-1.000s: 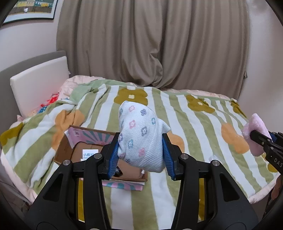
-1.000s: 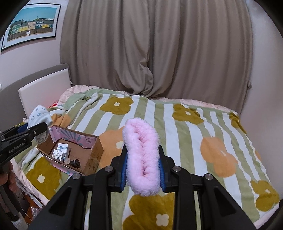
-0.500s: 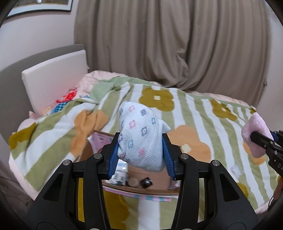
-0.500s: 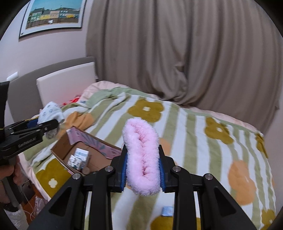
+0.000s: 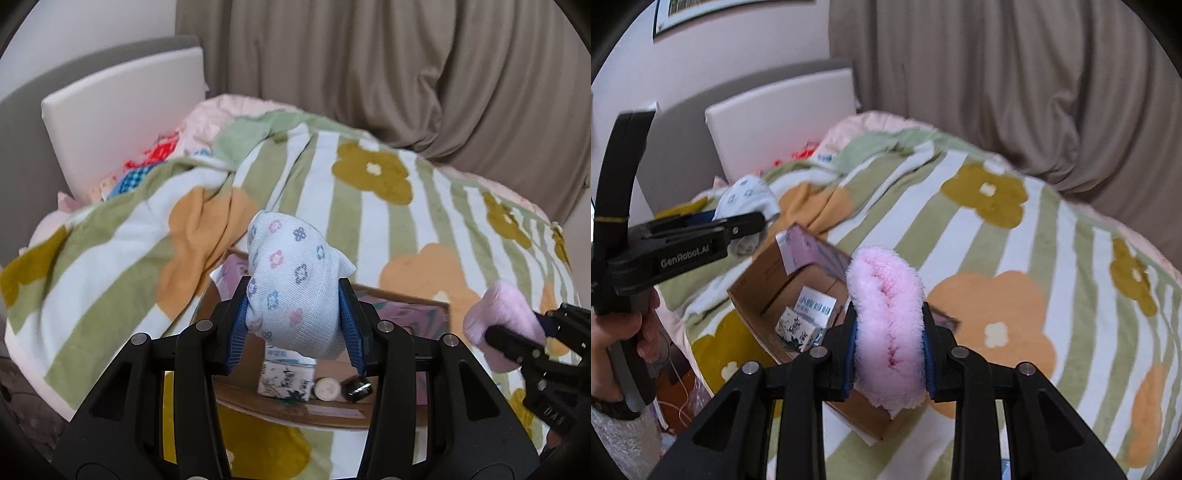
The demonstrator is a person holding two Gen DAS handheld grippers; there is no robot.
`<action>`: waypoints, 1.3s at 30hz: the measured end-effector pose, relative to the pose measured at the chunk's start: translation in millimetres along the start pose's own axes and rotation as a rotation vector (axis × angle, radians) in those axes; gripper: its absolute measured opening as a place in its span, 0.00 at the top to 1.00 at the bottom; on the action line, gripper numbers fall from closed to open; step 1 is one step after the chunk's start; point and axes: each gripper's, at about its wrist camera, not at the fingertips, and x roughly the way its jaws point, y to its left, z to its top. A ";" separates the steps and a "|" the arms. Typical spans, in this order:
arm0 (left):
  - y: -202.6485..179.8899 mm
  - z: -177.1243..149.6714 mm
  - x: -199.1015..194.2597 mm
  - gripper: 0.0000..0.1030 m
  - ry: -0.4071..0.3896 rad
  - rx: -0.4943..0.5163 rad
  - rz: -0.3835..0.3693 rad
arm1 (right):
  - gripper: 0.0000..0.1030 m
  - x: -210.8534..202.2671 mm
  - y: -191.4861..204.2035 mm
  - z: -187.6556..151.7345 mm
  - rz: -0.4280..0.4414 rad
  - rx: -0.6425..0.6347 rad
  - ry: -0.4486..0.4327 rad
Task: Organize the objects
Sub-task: 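Carry sock and headband over the cardboard box and release both inside, then withdraw both tools from the cardboard box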
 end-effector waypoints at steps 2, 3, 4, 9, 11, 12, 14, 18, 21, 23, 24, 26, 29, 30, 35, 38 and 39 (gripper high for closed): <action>5.3 -1.9 15.2 0.60 0.026 -0.008 0.004 | 0.74 19.9 2.5 -1.7 0.008 -0.007 0.040; 7.9 -3.6 23.1 0.60 0.040 -0.011 0.007 | 0.74 29.0 3.3 -3.4 0.014 -0.007 0.057; 11.5 -5.4 34.0 0.60 0.060 -0.013 0.016 | 0.74 37.3 4.4 -4.9 0.022 -0.007 0.072; 23.8 -24.5 74.2 0.60 0.164 -0.027 0.021 | 0.74 79.7 8.5 -18.6 0.060 -0.001 0.167; 25.4 -33.1 85.9 0.60 0.198 -0.026 0.030 | 0.74 91.8 11.0 -25.6 0.070 -0.003 0.197; 26.1 -37.0 92.9 0.60 0.216 -0.021 0.040 | 0.74 97.1 11.8 -28.7 0.071 -0.006 0.213; 26.8 -42.0 99.1 0.60 0.234 -0.023 0.043 | 0.74 104.4 13.6 -35.8 0.077 -0.011 0.236; 26.4 -42.4 100.6 0.60 0.241 -0.023 0.042 | 0.74 107.7 14.4 -38.6 0.081 -0.014 0.245; 21.7 -37.6 98.5 0.60 0.239 -0.003 0.044 | 0.74 105.1 13.7 -34.7 0.084 -0.011 0.234; 18.0 -32.9 94.9 0.60 0.230 0.017 0.051 | 0.74 103.4 13.8 -32.1 0.086 -0.008 0.225; 15.9 -30.4 92.1 0.60 0.223 0.025 0.051 | 0.74 102.6 14.1 -30.7 0.086 -0.009 0.219; 12.2 -24.8 87.7 0.59 0.205 0.036 0.052 | 0.74 101.2 15.1 -28.3 0.079 -0.011 0.204; 7.0 -18.0 84.9 0.27 0.195 0.049 0.068 | 0.40 101.0 15.4 -25.3 0.086 -0.001 0.198; 5.7 -16.9 84.5 0.12 0.191 0.054 0.085 | 0.26 99.7 15.0 -24.7 0.091 0.007 0.186; 4.2 -12.8 79.6 0.00 0.163 0.059 0.095 | 0.00 93.3 18.4 -27.0 0.085 -0.012 0.151; 4.9 -12.1 78.0 0.00 0.160 0.056 0.099 | 0.00 91.2 21.6 -29.3 0.080 -0.034 0.149; 4.9 -12.4 77.5 0.00 0.159 0.055 0.099 | 0.00 90.6 22.1 -30.3 0.083 -0.038 0.150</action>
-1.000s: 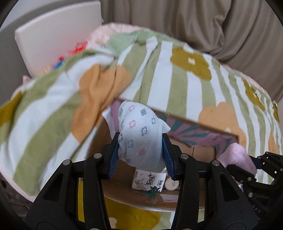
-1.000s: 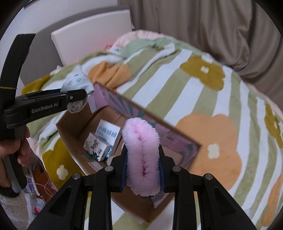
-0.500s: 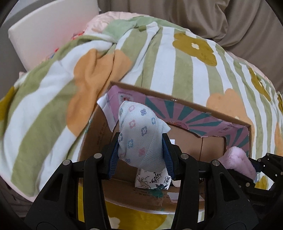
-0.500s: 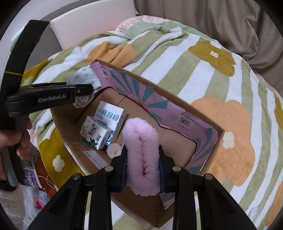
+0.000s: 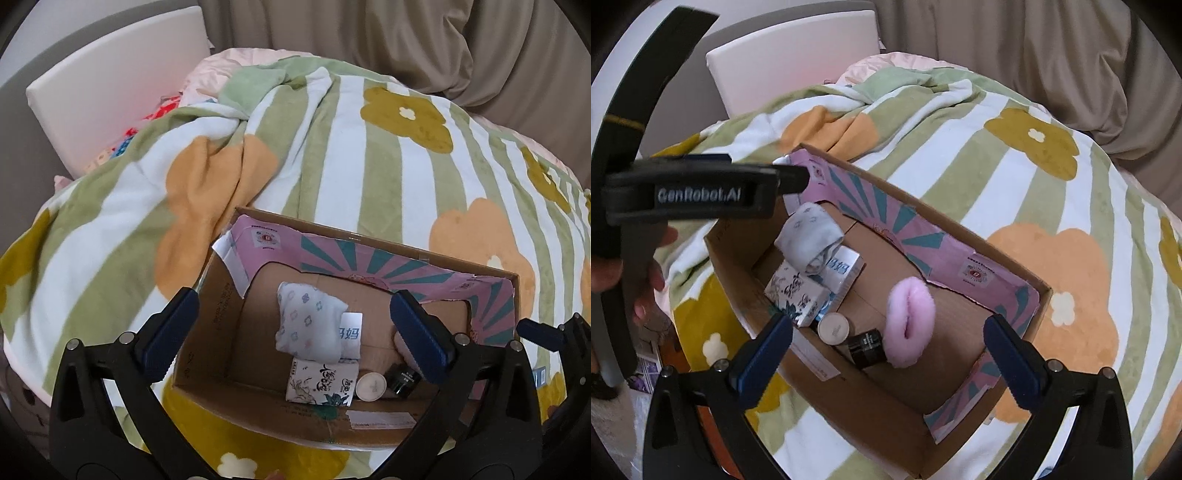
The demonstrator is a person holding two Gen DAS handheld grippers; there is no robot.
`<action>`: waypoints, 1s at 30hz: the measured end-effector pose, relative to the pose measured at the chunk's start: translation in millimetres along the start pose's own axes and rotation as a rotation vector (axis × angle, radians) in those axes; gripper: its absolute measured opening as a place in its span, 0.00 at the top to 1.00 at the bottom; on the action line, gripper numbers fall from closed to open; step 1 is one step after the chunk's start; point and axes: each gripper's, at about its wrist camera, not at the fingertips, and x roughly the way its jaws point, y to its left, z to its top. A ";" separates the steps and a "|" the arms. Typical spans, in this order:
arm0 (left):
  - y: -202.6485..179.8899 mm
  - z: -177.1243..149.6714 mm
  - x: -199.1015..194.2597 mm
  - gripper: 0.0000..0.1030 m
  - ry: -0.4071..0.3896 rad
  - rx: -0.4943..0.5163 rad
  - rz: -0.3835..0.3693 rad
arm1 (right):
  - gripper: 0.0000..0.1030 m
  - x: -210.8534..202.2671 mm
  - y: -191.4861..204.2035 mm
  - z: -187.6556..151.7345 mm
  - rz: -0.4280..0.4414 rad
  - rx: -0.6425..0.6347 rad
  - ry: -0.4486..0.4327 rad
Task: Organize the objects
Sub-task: 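Withdraw both tools from the cardboard box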
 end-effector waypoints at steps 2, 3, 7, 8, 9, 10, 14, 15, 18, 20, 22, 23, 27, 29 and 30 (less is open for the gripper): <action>-0.1 -1.0 -0.4 0.00 0.000 0.001 0.000 | 0.00 -1.1 0.5 -1.1 -0.003 -0.008 -0.005; -0.1 -0.9 -0.4 0.00 0.000 0.001 0.000 | 0.00 -1.0 0.4 -2.0 -0.004 -0.010 -0.005; -0.8 -3.5 -2.6 0.00 0.000 0.002 -0.006 | 0.00 1.3 -1.2 -4.2 -0.003 -0.006 0.009; -1.0 -5.3 -4.1 0.00 0.000 -0.001 -0.010 | 0.00 1.1 -1.2 -4.5 -0.002 -0.004 0.012; -1.4 -8.1 -6.3 0.00 -0.003 -0.004 -0.015 | 0.00 0.1 -1.1 -4.8 -0.002 -0.004 0.014; -1.5 -8.6 -8.3 0.00 -0.006 -0.005 -0.019 | 0.00 -1.6 -1.0 -4.8 -0.005 -0.003 0.012; -4.8 -7.3 -23.2 0.00 -0.025 -0.003 -0.032 | 0.00 -19.6 -3.7 -1.9 -0.017 0.006 -0.017; -5.9 -6.3 -28.1 0.00 -0.032 -0.002 -0.036 | 0.00 -25.0 -5.2 -1.4 -0.018 0.011 -0.026; -11.4 -1.3 -48.3 0.00 -0.063 -0.008 -0.039 | 0.00 -50.6 -14.0 0.7 -0.018 0.038 -0.065; -17.2 3.0 -66.1 0.00 -0.098 -0.014 -0.066 | 0.00 -68.8 -19.3 0.8 -0.031 0.049 -0.093; -25.0 5.4 -83.6 0.00 -0.133 -0.012 -0.087 | 0.00 -92.2 -26.3 -1.6 -0.060 0.060 -0.126; -29.9 6.5 -93.3 0.00 -0.152 -0.008 -0.094 | 0.00 -101.6 -29.1 -2.4 -0.072 0.066 -0.139; -49.5 6.3 -129.9 0.00 -0.221 0.020 -0.107 | 0.00 -148.1 -45.2 -12.9 -0.114 0.094 -0.204; -60.3 4.0 -148.9 0.00 -0.259 0.033 -0.117 | 0.00 -170.7 -53.2 -20.6 -0.144 0.106 -0.234; -65.8 1.5 -159.0 0.00 -0.282 0.040 -0.126 | 0.00 -181.5 -56.5 -24.8 -0.161 0.112 -0.249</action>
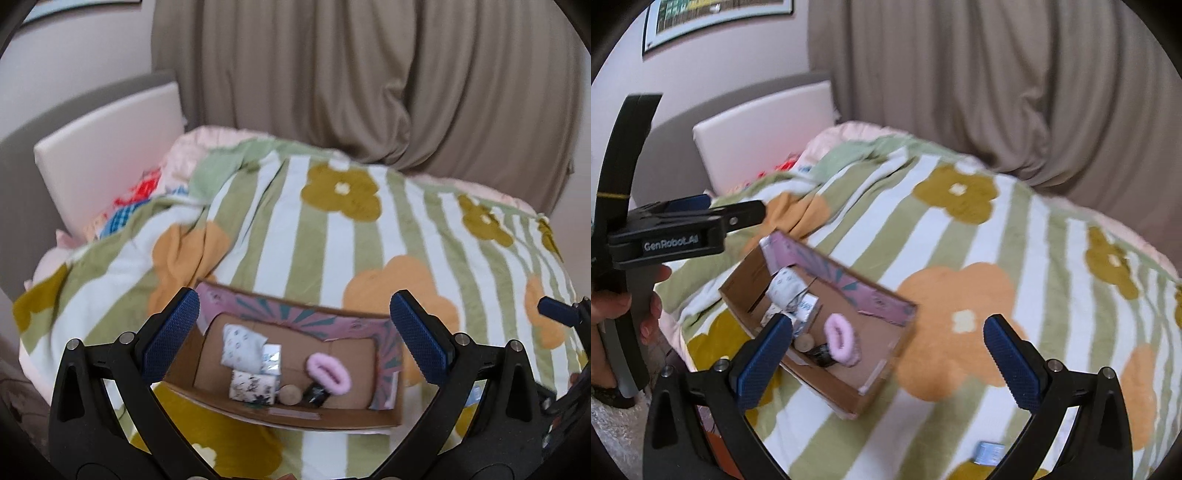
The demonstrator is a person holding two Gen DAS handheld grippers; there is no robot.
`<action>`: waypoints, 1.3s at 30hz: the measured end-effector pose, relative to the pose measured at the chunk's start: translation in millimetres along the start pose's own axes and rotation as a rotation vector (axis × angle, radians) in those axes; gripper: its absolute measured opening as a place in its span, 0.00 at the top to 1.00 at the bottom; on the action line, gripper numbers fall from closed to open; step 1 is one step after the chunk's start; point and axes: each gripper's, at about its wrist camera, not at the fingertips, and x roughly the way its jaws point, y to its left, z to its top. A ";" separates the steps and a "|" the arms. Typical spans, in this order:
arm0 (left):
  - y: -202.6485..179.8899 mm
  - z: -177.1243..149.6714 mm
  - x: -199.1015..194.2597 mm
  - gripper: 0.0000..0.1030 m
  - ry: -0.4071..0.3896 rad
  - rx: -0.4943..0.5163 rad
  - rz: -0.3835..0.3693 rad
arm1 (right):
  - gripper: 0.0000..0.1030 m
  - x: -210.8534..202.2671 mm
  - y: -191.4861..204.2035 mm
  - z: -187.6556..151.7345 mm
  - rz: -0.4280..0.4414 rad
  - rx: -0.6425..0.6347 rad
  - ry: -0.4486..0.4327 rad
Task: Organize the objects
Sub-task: 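Withdraw both tools from the cardboard box, then lower the left tool onto the small blue-grey box and grasp it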
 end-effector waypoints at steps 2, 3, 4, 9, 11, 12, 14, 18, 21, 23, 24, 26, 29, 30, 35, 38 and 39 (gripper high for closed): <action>-11.6 -0.3 -14.4 0.00 -0.030 0.016 -0.009 | 0.00 -21.3 -10.7 -4.9 -0.044 0.010 -0.037; -19.0 -1.3 -22.7 0.00 -0.047 0.031 -0.014 | 0.00 -31.1 -15.1 -8.1 -0.066 0.015 -0.054; -24.7 -2.5 -28.0 0.00 -0.056 0.042 -0.016 | 0.00 -41.8 -20.1 -12.0 -0.094 0.023 -0.070; -56.4 -17.9 -55.9 0.00 -0.097 0.083 -0.067 | 0.00 -78.3 -39.5 -30.7 -0.149 0.077 -0.104; -65.2 -28.7 -64.8 0.00 -0.112 0.087 -0.092 | 0.00 -91.1 -43.9 -39.1 -0.166 0.097 -0.123; -68.3 -32.6 -67.7 0.00 -0.119 0.089 -0.098 | 0.00 -97.3 -46.2 -43.6 -0.175 0.105 -0.133; -75.8 -44.5 -75.4 0.00 -0.130 0.101 -0.099 | 0.00 -109.1 -51.0 -53.1 -0.193 0.127 -0.150; -86.8 -68.1 -90.4 0.00 -0.151 0.102 -0.106 | 0.00 -124.1 -57.5 -75.5 -0.216 0.192 -0.183; -95.0 -83.4 -97.2 0.00 -0.149 0.105 -0.126 | 0.00 -128.7 -61.6 -90.6 -0.223 0.234 -0.189; -101.0 -90.6 -97.8 0.00 -0.144 0.119 -0.137 | 0.00 -132.3 -63.6 -95.6 -0.236 0.245 -0.193; -103.2 -92.8 -97.9 0.00 -0.142 0.125 -0.140 | 0.00 -135.3 -64.1 -97.6 -0.247 0.245 -0.196; -110.4 -96.3 -95.7 0.00 -0.134 0.141 -0.148 | 0.00 -140.2 -66.8 -98.7 -0.268 0.244 -0.203; -120.0 -99.9 -90.6 0.00 -0.119 0.159 -0.167 | 0.00 -148.1 -71.0 -100.9 -0.298 0.246 -0.219; -122.6 -100.0 -88.6 0.00 -0.117 0.164 -0.172 | 0.00 -148.9 -72.6 -101.5 -0.304 0.247 -0.221; -144.2 -105.7 -78.2 0.00 -0.100 0.201 -0.208 | 0.00 -152.9 -80.0 -105.6 -0.311 0.260 -0.224; -162.1 -111.1 -64.6 0.00 -0.072 0.242 -0.234 | 0.00 -155.5 -83.5 -107.1 -0.319 0.261 -0.226; -168.2 -114.0 -59.9 0.00 -0.066 0.258 -0.239 | 0.00 -156.4 -85.0 -107.9 -0.320 0.262 -0.225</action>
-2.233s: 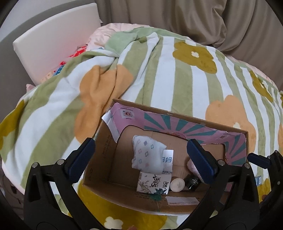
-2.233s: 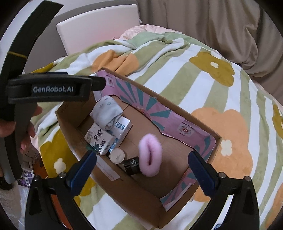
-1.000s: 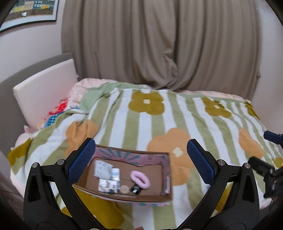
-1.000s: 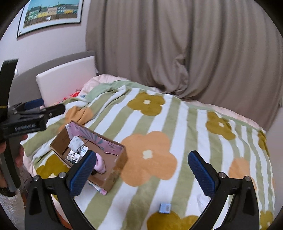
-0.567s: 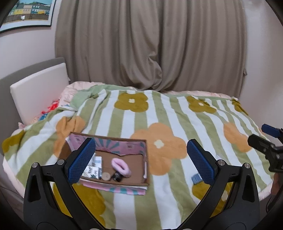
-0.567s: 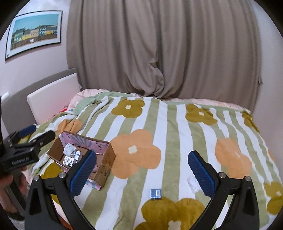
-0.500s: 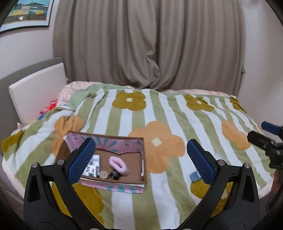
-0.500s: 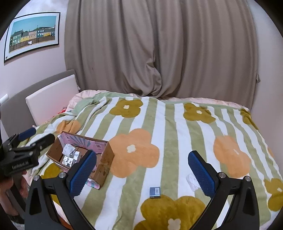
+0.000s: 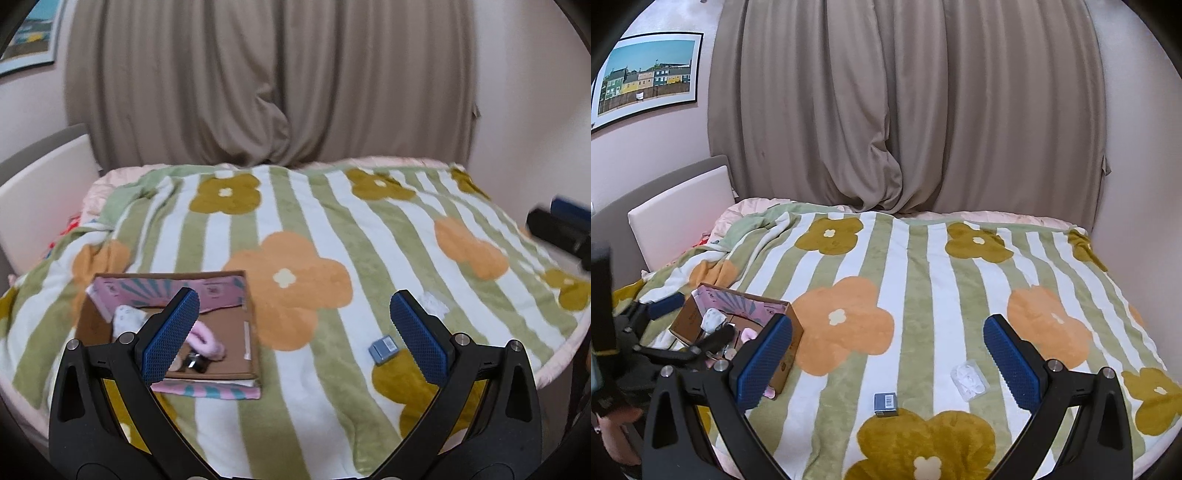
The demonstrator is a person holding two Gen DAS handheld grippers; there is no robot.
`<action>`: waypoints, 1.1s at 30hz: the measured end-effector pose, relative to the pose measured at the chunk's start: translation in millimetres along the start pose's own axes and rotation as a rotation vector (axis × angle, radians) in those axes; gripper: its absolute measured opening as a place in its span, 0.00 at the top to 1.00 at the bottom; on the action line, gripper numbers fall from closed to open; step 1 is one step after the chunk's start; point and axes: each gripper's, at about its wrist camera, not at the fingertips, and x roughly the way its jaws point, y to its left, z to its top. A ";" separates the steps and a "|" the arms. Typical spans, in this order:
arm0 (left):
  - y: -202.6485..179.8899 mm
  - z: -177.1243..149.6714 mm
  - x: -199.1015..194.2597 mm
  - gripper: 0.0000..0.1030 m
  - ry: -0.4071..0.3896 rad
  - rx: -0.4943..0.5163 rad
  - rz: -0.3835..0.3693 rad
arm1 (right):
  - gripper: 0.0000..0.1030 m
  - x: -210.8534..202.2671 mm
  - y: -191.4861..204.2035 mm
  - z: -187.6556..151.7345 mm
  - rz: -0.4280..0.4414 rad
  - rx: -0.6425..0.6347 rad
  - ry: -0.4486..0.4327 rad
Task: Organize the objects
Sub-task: 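Lower the left tool onto the small blue-grey box and grasp it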
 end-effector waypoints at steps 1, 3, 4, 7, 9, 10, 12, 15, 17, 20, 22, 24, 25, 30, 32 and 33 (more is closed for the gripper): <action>-6.4 -2.6 7.7 0.00 0.011 0.019 -0.010 | 0.00 -0.4 -1.8 0.0 -0.002 0.000 0.000; -20.1 -10.1 25.4 0.00 0.042 0.054 -0.037 | 0.00 -1.6 -5.4 -0.1 -0.006 0.004 -0.001; -26.1 -14.4 34.2 0.00 0.055 0.068 -0.055 | 0.00 -2.0 -7.6 -0.9 -0.006 0.007 0.000; -46.2 -31.4 62.5 0.00 0.103 0.108 -0.129 | 0.00 -2.3 -14.9 -2.4 -0.012 0.016 0.004; -59.8 -45.1 82.0 0.00 0.138 0.135 -0.176 | 0.00 -1.5 -19.2 -3.1 -0.021 0.016 0.008; -65.9 -51.9 90.9 0.00 0.154 0.148 -0.195 | 0.00 -1.4 -21.6 -3.8 -0.027 0.016 0.010; -76.5 -65.0 109.4 0.00 0.184 0.167 -0.235 | 0.00 -0.5 -26.6 -4.4 -0.032 0.020 0.012; -88.0 -81.7 141.3 0.00 0.243 0.172 -0.290 | 0.00 1.3 -32.0 -6.2 -0.037 0.024 0.018; -94.4 -91.0 160.6 0.01 0.277 0.176 -0.312 | 0.00 3.2 -36.3 -7.9 -0.041 0.025 0.025; -103.3 -101.6 187.1 0.04 0.329 0.190 -0.350 | 0.00 8.1 -40.8 -9.3 -0.045 0.019 0.043; -107.5 -106.4 202.8 0.07 0.354 0.200 -0.370 | 0.00 12.5 -44.5 -11.1 -0.050 0.016 0.055; -111.0 -112.1 219.8 0.10 0.383 0.212 -0.387 | 0.00 14.9 -48.5 -13.3 -0.055 0.014 0.065; -112.4 -115.0 228.3 0.10 0.396 0.216 -0.394 | 0.00 16.0 -50.4 -14.1 -0.058 0.014 0.069; -112.7 -122.9 254.2 0.28 0.448 0.194 -0.434 | 0.00 22.3 -60.1 -17.5 -0.073 0.016 0.086; -112.3 -125.7 260.0 0.32 0.455 0.193 -0.441 | 0.00 24.9 -63.0 -18.8 -0.075 0.021 0.093; -112.2 -126.4 261.0 0.33 0.452 0.193 -0.449 | 0.00 26.1 -64.4 -19.4 -0.076 0.023 0.096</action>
